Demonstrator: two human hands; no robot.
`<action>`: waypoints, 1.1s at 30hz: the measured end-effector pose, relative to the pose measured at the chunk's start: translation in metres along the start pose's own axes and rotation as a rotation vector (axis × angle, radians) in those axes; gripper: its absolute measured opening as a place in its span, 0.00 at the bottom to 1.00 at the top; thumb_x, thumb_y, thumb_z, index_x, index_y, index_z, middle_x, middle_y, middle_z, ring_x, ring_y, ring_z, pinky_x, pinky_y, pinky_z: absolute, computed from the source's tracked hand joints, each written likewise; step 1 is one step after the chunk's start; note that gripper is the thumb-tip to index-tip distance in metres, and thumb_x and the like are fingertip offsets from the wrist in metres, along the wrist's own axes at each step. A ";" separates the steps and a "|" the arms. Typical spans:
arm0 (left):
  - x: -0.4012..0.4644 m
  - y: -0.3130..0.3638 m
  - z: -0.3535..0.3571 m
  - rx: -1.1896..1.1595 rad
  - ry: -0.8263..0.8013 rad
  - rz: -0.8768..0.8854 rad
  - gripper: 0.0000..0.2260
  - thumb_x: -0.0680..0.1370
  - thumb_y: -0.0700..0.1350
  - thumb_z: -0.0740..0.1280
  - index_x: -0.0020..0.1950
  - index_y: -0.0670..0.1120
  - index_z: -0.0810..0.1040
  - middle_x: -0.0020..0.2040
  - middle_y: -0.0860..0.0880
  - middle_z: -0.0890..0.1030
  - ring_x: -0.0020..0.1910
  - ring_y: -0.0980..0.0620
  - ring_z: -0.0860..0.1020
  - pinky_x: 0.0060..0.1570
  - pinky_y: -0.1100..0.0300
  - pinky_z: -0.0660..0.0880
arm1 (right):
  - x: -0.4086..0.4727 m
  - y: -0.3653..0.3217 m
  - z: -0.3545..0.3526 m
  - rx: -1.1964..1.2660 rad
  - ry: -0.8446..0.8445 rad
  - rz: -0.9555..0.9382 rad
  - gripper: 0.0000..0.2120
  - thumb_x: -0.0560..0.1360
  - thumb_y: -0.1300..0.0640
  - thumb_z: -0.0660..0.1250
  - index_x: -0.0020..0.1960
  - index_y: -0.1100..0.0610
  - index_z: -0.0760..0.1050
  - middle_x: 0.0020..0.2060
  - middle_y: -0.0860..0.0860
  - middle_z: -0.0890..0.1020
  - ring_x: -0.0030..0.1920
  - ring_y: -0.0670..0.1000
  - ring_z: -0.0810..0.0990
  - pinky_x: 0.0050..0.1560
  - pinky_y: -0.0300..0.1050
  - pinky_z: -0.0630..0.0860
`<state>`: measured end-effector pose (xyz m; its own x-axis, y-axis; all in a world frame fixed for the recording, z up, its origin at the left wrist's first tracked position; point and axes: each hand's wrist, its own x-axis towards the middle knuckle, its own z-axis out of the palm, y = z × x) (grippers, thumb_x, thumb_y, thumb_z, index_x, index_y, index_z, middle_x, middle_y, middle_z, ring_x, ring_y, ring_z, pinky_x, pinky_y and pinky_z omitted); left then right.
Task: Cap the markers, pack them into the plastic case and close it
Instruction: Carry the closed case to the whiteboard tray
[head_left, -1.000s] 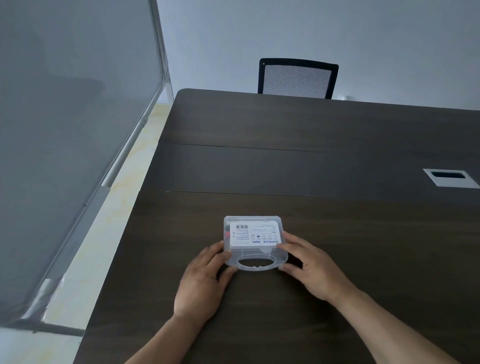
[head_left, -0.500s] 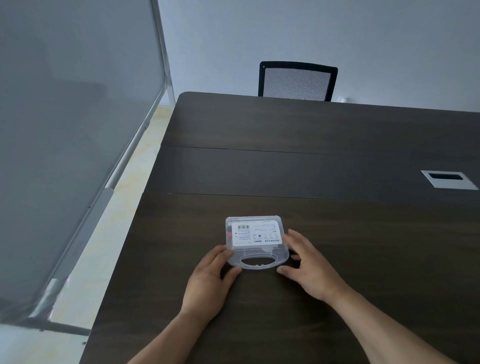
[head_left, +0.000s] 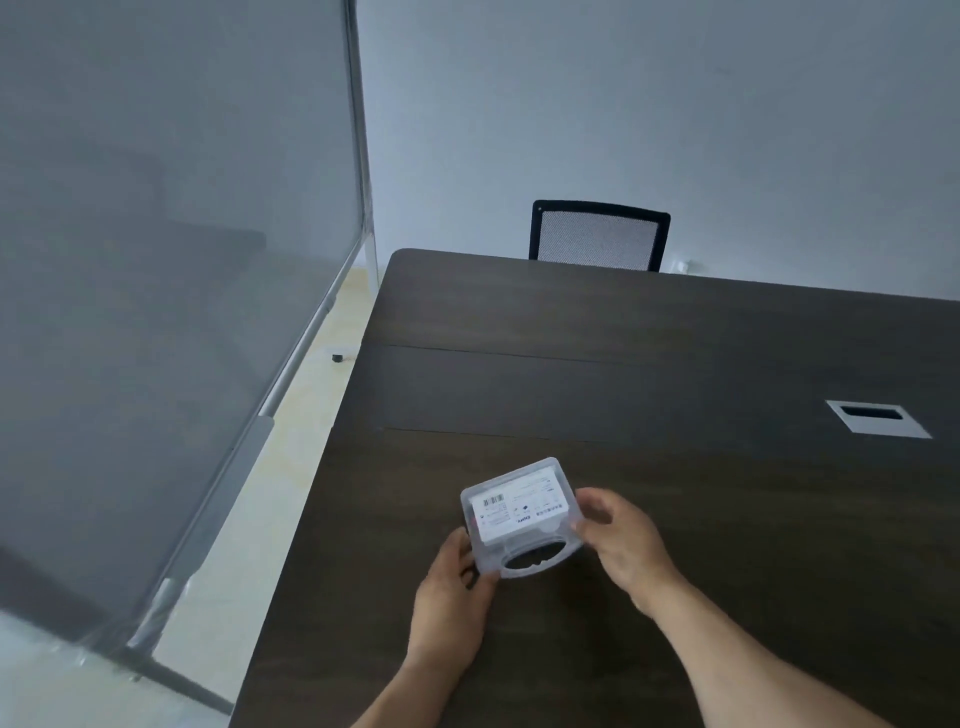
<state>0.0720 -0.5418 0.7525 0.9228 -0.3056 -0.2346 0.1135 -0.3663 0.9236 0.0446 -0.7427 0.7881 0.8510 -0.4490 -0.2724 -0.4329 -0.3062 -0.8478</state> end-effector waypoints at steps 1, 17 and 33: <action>-0.002 0.002 -0.003 -0.052 0.021 -0.036 0.21 0.74 0.44 0.69 0.66 0.53 0.68 0.51 0.66 0.75 0.51 0.69 0.75 0.46 0.79 0.69 | -0.001 -0.002 0.005 0.049 0.021 0.018 0.10 0.72 0.56 0.72 0.52 0.47 0.77 0.49 0.42 0.81 0.49 0.42 0.78 0.50 0.43 0.77; -0.019 0.040 -0.119 -0.464 0.312 -0.139 0.16 0.76 0.36 0.61 0.54 0.58 0.72 0.53 0.61 0.78 0.53 0.62 0.75 0.60 0.58 0.71 | 0.040 -0.111 0.097 0.290 -0.085 0.040 0.06 0.70 0.58 0.73 0.47 0.59 0.81 0.45 0.60 0.84 0.45 0.60 0.81 0.49 0.55 0.80; -0.008 -0.027 -0.233 -0.556 0.863 -0.353 0.19 0.74 0.34 0.61 0.64 0.47 0.71 0.60 0.44 0.76 0.58 0.45 0.73 0.57 0.53 0.68 | 0.067 -0.224 0.301 0.061 -0.580 -0.032 0.09 0.74 0.55 0.68 0.45 0.62 0.78 0.34 0.53 0.77 0.35 0.50 0.75 0.39 0.43 0.75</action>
<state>0.1476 -0.3247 0.7997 0.7283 0.5396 -0.4224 0.3737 0.2040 0.9049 0.2879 -0.4516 0.8232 0.8946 0.0985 -0.4360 -0.4006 -0.2556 -0.8799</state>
